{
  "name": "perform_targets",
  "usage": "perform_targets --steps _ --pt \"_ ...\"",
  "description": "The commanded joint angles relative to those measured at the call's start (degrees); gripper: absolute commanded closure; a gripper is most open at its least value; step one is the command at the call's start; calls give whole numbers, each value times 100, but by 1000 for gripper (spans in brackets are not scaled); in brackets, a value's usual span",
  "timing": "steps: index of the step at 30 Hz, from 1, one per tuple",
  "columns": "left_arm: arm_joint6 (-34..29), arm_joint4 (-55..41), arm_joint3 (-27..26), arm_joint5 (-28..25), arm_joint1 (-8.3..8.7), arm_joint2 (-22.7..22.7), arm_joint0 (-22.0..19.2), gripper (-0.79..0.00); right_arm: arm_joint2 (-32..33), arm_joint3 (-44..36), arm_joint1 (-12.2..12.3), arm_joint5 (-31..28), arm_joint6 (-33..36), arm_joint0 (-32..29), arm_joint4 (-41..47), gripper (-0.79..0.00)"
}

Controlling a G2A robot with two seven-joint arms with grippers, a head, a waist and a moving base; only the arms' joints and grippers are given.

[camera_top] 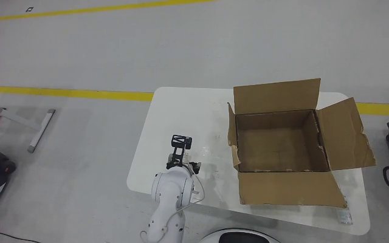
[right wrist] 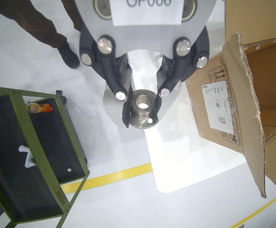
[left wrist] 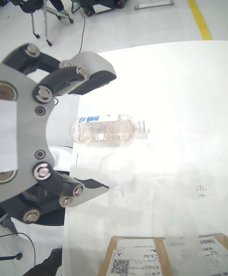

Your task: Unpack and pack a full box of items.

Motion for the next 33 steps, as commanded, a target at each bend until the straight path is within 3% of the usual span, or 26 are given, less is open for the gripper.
perform_targets --steps 1,18,33 --pt "0 0 0 0 0 0 0 -785 -50 17 -4 -53 -163 -47 -40 0" --pt "0 0 0 0 0 0 0 -785 -578 164 -44 -452 -332 -835 -419 0" --pt "0 0 0 0 0 0 0 -785 -1143 508 -59 -522 -581 -994 -986 0"
